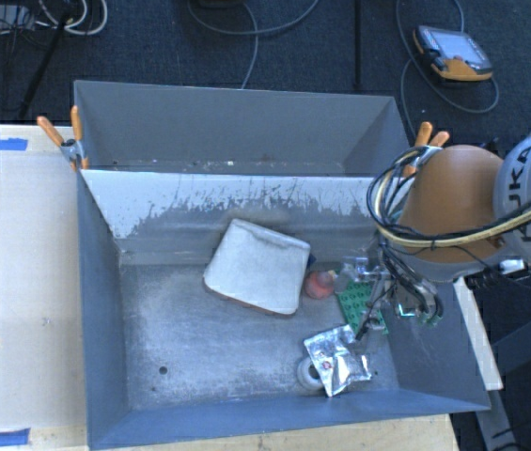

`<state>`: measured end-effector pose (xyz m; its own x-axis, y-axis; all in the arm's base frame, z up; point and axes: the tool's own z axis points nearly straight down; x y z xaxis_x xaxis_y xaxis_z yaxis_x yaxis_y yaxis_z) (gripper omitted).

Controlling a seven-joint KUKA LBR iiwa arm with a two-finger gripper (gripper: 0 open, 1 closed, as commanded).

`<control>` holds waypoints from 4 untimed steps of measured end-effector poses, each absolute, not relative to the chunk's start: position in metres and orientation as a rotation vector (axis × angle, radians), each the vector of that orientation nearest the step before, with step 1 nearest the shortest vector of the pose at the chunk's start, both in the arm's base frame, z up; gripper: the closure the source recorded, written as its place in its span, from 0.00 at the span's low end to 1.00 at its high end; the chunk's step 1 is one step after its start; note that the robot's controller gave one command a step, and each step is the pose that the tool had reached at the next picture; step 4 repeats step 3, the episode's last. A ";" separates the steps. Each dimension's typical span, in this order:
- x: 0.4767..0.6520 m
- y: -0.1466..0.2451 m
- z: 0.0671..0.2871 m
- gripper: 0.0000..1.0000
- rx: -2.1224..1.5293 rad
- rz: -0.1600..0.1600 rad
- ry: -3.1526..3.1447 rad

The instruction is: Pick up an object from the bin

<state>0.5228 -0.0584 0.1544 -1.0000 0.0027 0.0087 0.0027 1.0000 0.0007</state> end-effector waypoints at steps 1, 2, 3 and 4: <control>0.510 -0.095 0.067 0.00 0.318 -0.003 -3.118; 0.512 -0.094 0.069 1.00 0.323 -0.001 -3.123; 0.514 -0.102 0.247 1.00 0.225 0.004 -3.143; 0.514 -0.102 0.247 1.00 0.225 0.004 -3.143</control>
Offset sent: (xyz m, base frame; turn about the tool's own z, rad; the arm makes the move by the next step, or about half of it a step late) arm -0.0111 -0.0361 -0.0844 -0.2079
